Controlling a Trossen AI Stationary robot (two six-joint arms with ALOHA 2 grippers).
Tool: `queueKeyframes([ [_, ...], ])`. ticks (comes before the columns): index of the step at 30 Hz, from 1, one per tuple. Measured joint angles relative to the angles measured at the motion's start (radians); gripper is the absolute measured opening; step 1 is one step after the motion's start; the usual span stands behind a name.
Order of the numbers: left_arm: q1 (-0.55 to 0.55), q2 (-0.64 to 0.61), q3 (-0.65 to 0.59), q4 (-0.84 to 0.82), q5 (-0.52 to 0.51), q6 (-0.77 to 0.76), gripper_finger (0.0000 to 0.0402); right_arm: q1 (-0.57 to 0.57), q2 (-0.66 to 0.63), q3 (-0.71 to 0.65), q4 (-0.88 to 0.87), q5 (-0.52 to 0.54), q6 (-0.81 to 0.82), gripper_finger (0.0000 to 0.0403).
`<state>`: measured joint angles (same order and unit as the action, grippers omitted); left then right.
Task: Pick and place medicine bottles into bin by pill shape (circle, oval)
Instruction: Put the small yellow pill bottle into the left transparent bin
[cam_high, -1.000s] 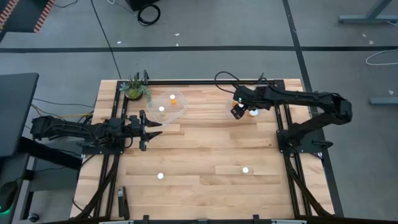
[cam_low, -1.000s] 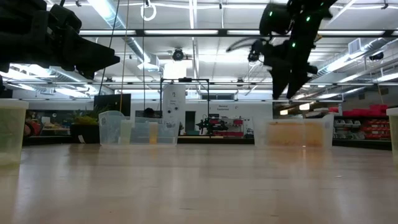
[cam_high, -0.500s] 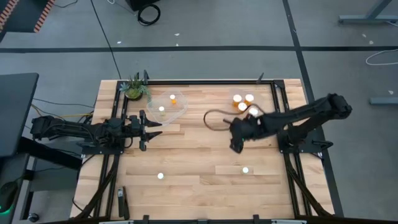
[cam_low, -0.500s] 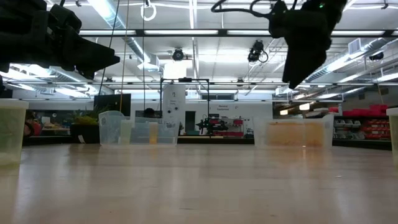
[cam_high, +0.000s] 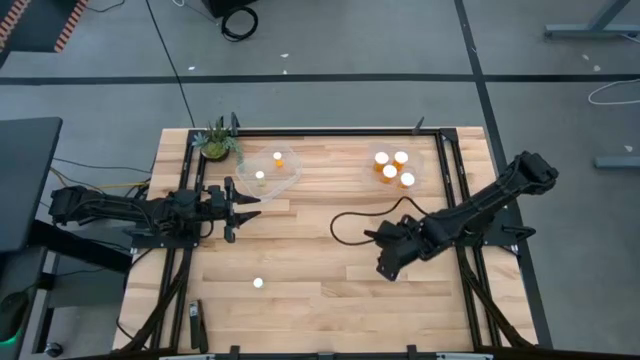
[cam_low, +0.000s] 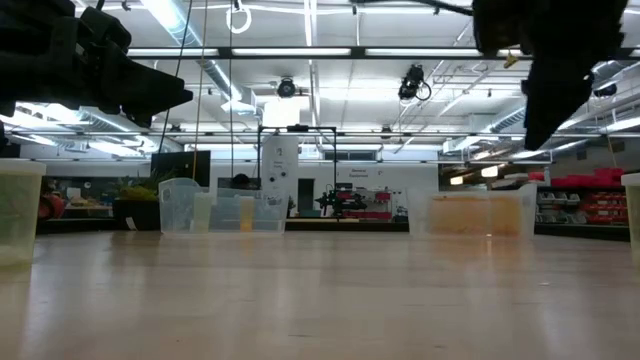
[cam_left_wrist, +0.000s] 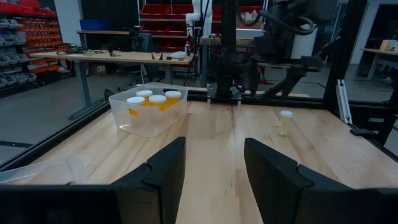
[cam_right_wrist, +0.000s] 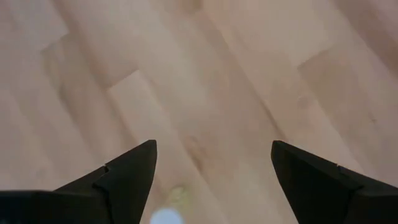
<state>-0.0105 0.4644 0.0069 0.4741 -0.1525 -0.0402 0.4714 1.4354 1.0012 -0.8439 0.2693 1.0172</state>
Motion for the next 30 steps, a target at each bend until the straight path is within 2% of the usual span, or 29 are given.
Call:
queueKeyframes([
  [10,0.000,0.000,0.000,0.000,0.000,0.000,0.0172,0.120,-0.012,0.000,0.001,-0.008,0.105,0.0324],
  [21,0.000,0.000,0.000,0.000,0.000,0.000,0.0172,0.178,-0.012,0.000,-0.025,-0.153,0.241,0.0324],
  [30,0.000,0.000,0.000,0.000,0.000,0.000,0.0172,0.252,-0.012,0.000,-0.149,-0.196,0.402,0.0324],
])
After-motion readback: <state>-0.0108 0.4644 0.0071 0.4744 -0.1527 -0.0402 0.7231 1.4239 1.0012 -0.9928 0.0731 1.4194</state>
